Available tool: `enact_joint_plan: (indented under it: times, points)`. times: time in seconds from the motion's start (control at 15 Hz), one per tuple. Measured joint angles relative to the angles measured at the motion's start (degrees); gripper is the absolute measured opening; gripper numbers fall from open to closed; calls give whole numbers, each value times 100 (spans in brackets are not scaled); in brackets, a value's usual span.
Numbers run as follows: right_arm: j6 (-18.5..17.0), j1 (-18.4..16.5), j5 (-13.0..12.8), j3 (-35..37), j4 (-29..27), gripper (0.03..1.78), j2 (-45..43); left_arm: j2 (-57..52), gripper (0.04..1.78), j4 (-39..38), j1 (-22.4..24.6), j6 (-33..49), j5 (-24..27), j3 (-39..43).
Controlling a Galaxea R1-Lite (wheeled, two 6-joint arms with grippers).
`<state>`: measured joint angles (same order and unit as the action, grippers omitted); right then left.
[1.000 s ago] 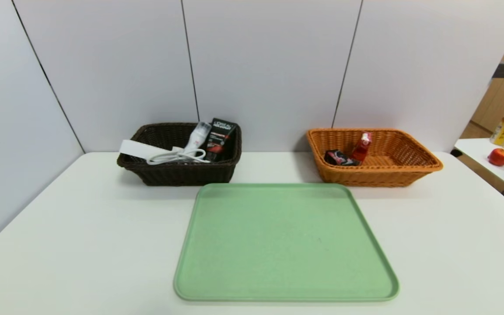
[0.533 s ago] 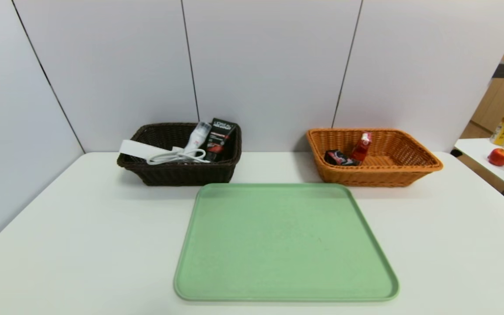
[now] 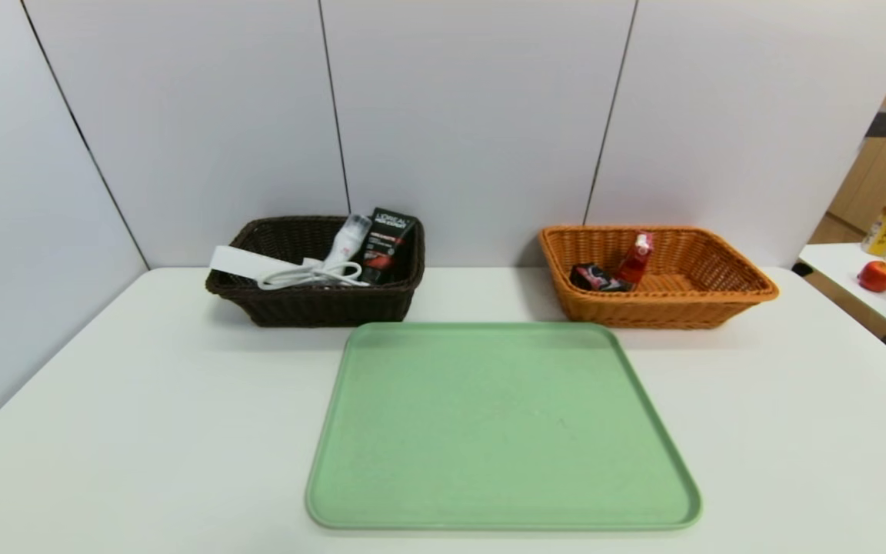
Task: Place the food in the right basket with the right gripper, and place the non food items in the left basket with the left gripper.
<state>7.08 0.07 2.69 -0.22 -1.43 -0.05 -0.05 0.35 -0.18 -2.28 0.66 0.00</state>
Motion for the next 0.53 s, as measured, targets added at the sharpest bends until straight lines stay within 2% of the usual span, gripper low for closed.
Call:
enact_joint_plan:
  times: [0.2,0.4,0.53]
  points:
    - [-102,0,-77,4,39,171,0,2,169,0,0,2,2,0]
    - [-56,-5,-17,4,57,171,0,2,169,0,0,2,2,0]
    - [-152,-2,-55,12,68,171,0,2,169,-2,0,2,5,0]
